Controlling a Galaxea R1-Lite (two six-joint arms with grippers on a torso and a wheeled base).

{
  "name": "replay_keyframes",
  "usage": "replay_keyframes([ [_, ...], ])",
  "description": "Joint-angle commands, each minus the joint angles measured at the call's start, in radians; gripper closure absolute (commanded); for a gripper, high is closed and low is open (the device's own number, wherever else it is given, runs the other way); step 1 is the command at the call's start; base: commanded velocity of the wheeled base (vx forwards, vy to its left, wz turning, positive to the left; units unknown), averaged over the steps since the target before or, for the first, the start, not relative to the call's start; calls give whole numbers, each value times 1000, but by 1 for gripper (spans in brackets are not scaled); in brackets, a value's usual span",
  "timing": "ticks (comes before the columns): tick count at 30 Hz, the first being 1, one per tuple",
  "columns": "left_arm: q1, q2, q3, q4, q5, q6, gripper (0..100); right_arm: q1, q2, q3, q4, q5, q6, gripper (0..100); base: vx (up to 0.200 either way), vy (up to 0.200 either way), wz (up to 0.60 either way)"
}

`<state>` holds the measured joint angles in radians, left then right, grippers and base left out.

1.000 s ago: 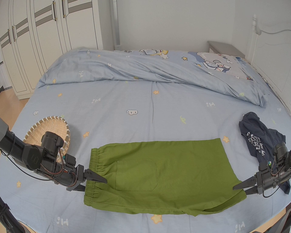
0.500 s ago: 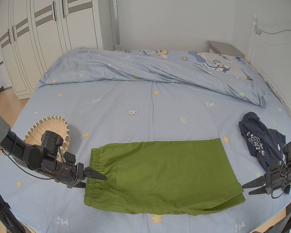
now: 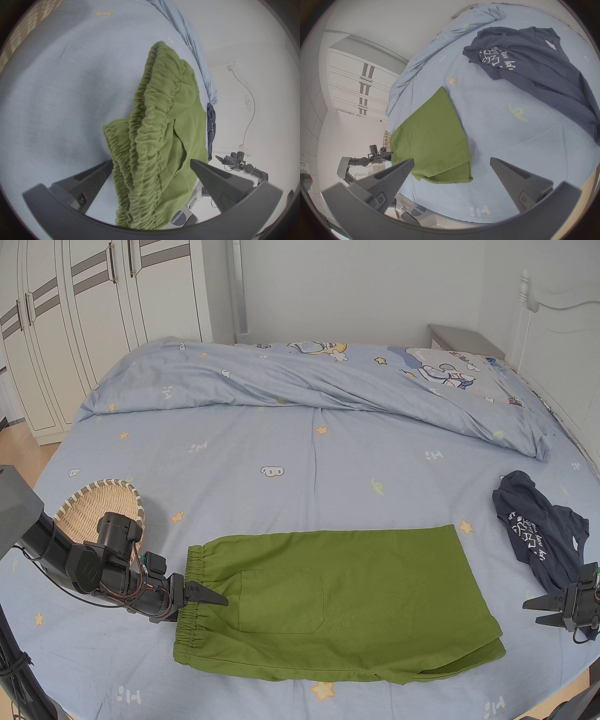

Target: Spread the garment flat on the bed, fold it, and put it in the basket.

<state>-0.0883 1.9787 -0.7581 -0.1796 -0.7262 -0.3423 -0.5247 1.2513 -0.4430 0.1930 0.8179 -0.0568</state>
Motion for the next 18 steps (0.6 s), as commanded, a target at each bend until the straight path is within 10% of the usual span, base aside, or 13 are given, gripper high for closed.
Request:
replay_keyframes([
  [1,-8,42,-20,-5,1,-32,0,-9,-4,52,-41,4,0,0,0,0,0],
  [12,-53,34,-21,-52,1,-112,0,-20,-4,73,-52,89,0,0,0,0,0],
  [13,-53,31,-18,-55,1,-121,100,-20,2,75,-52,92,0,0,0,0,0],
  [18,-42,0,-9,-52,2,-124,100,-20,5,78,-53,92,0,0,0,0,0],
])
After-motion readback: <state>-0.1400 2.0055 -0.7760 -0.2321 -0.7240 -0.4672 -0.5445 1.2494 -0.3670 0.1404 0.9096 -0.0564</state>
